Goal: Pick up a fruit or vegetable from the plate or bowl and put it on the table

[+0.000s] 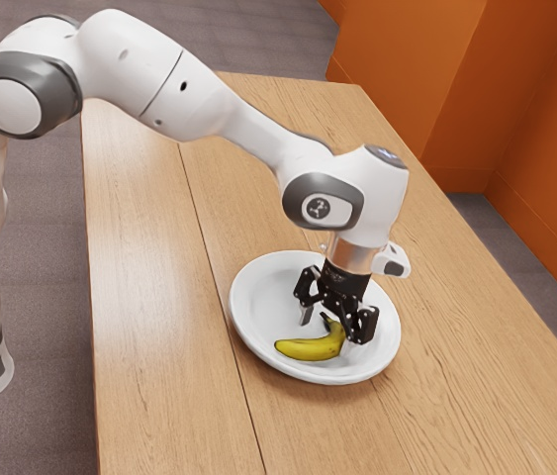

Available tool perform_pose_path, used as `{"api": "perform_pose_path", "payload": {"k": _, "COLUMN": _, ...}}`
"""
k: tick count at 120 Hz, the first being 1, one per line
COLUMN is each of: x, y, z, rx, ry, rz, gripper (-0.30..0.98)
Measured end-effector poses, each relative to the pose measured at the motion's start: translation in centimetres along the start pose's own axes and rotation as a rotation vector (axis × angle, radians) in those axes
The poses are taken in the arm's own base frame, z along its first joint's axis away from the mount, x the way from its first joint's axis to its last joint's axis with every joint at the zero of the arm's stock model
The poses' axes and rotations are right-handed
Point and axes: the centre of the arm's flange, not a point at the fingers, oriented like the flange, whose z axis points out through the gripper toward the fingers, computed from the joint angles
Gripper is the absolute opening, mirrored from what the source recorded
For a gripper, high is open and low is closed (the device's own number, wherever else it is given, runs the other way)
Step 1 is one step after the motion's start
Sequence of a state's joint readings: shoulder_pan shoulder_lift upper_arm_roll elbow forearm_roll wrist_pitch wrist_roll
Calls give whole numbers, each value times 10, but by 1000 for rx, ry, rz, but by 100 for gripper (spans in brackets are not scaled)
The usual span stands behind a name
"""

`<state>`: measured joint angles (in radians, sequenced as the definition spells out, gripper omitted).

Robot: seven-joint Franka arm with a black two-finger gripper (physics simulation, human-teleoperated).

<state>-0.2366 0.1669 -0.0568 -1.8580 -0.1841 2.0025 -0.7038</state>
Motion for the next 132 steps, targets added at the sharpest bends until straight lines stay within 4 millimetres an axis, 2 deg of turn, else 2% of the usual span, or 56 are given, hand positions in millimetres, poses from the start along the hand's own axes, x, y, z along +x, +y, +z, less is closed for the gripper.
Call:
{"api": "perform_pose_path", "payload": {"k": 12, "x": 0, "y": 0, "z": 1, "rx": 0, "ry": -1, "rz": -2, "gripper": 66}}
{"api": "perform_pose_path", "payload": {"k": 28, "x": 1, "y": 0, "z": 7, "rx": 2, "ry": -11, "rz": -6, "gripper": 53}}
{"api": "perform_pose_path", "payload": {"k": 56, "x": 1, "y": 0, "z": 8, "rx": 5, "ry": -10, "rz": -6, "gripper": 19}}
{"api": "perform_pose_path", "payload": {"k": 86, "x": 5, "y": -4, "z": 0, "rx": 5, "ry": 3, "rz": -13, "gripper": 15}}
{"api": "perform_pose_path", "payload": {"k": 98, "x": 12, "y": -9, "z": -23, "rx": -18, "ry": 32, "rz": -29, "gripper": 15}}
{"api": "perform_pose_path", "payload": {"k": 109, "x": 29, "y": -17, "z": -63, "rx": -53, "ry": 79, "rz": -59, "gripper": 15}}
{"api": "perform_pose_path", "payload": {"k": 118, "x": 57, "y": -47, "z": -97, "rx": -75, "ry": 118, "rz": -128, "gripper": 16}}
{"api": "perform_pose_path", "payload": {"k": 132, "x": 99, "y": -111, "z": -129, "rx": -85, "ry": 159, "rz": -260, "gripper": 16}}
